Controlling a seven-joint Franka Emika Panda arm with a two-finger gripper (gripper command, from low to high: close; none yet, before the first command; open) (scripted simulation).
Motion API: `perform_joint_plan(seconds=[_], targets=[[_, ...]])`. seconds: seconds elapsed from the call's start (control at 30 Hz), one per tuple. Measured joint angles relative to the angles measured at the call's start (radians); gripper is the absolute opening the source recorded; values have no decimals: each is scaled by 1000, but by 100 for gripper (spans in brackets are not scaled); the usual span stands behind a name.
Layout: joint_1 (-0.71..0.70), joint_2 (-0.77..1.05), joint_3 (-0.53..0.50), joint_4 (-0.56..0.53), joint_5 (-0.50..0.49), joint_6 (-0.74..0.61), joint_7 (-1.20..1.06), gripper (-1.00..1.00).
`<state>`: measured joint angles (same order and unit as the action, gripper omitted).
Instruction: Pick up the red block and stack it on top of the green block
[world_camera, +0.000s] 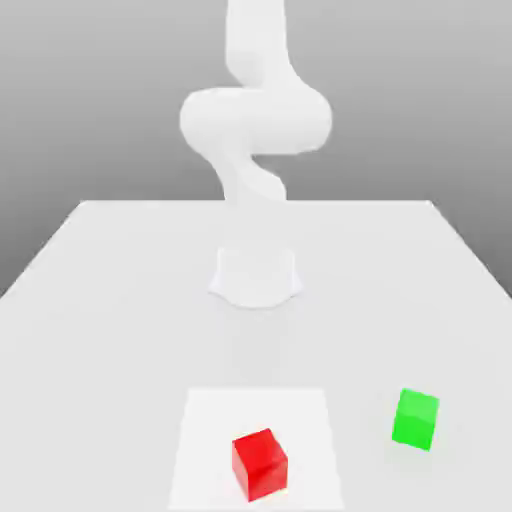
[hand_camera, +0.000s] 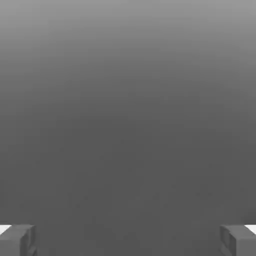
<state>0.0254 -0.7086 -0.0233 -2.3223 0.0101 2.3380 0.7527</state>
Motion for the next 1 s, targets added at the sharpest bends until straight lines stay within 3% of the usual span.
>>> perform_joint_plan(seconds=[0.43, 0.77, 0.93, 0.97, 1.0], targets=[[99, 479, -87, -116, 64, 198, -255, 0], [110, 837, -95, -206, 49, 351, -404, 0], [88, 1016, -66, -194, 74, 486, -442, 0], [80, 1050, -57, -189, 83, 514, -448, -100], [80, 1050, -57, -189, 83, 514, -448, -100]])
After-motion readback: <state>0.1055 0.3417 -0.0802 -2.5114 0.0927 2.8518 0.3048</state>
